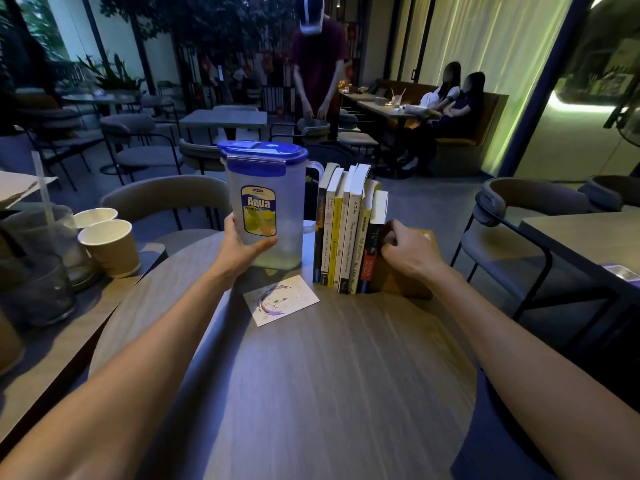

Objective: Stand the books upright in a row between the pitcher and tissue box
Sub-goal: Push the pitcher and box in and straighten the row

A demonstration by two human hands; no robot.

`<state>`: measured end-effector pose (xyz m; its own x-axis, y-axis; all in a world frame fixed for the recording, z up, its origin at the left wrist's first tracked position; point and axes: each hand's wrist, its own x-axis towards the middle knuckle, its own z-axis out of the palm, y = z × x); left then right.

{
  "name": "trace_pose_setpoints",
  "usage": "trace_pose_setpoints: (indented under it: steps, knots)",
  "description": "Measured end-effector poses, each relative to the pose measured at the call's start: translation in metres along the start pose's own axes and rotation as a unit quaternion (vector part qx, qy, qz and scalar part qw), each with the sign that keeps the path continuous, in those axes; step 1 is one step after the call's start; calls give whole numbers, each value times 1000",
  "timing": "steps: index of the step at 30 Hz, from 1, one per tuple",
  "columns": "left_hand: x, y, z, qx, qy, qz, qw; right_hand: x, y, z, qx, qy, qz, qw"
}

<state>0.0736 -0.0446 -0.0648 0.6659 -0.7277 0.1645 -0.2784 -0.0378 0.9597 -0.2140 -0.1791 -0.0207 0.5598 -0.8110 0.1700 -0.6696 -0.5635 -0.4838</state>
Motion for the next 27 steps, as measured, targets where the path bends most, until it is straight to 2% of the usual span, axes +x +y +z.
trace_pose_setpoints:
  steps: [4,6,8,10,11,13,15,18,22,27]
  knots:
    - [-17,1,2,116,142,27,983,7,-1,-2,-23,2,5,1000]
    - [-27,4,3,134,179,60,973,11,-3,-6,-13,26,4,1000]
    - [-37,8,9,110,128,79,982,16,-7,-8,17,56,1,998]
    - [-48,13,21,105,42,86,990,24,-12,-10,110,75,42,990]
    - [-53,17,28,106,1,87,991,28,-17,-12,192,75,82,975]
    - [-59,24,43,103,-66,82,989,36,-25,-15,361,58,141,920]
    - [-61,29,58,110,-99,76,986,41,-30,-18,443,43,149,883]
    - [-63,32,77,142,-99,91,981,45,-33,-15,431,27,143,891]
    - [-62,32,93,193,-44,129,972,54,-35,-11,389,30,130,912]
    - [-57,24,96,192,-29,156,969,62,-32,-13,368,18,139,919]
